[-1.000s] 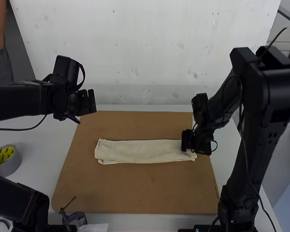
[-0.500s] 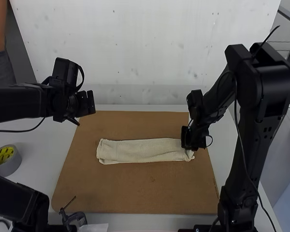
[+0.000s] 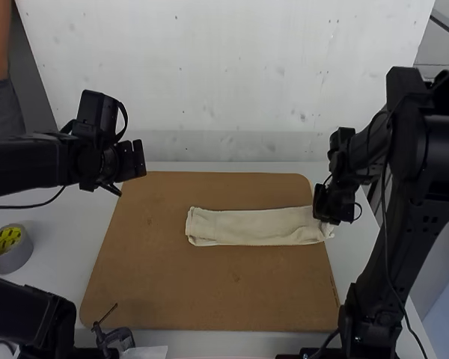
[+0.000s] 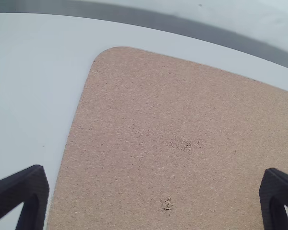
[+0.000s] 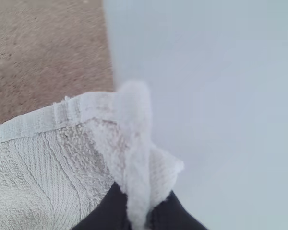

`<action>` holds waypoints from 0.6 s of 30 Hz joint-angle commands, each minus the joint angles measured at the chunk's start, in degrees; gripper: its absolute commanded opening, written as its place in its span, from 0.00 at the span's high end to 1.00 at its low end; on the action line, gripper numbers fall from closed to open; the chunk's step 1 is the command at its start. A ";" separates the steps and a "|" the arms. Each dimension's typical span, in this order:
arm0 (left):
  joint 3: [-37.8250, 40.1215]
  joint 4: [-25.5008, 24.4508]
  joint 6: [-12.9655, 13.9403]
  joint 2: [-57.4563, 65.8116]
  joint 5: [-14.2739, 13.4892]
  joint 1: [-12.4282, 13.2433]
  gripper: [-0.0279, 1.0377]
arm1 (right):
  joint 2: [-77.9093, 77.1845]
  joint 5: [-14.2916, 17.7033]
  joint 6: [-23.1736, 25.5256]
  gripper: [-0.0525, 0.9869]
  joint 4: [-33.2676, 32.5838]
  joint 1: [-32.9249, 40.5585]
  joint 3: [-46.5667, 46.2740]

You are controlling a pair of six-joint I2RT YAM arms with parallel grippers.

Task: Fold the towel.

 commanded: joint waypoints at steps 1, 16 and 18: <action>-0.79 0.06 0.86 -2.37 -0.66 1.27 0.06 | -1.65 0.64 -5.60 0.93 0.17 -5.64 -0.85; -2.02 0.15 1.30 -3.16 -0.75 2.24 0.06 | 0.90 0.11 -11.76 0.93 1.22 -15.40 5.30; -2.02 0.24 1.65 -3.16 -0.75 2.42 0.06 | 0.82 0.11 -11.32 0.93 0.43 -13.73 5.74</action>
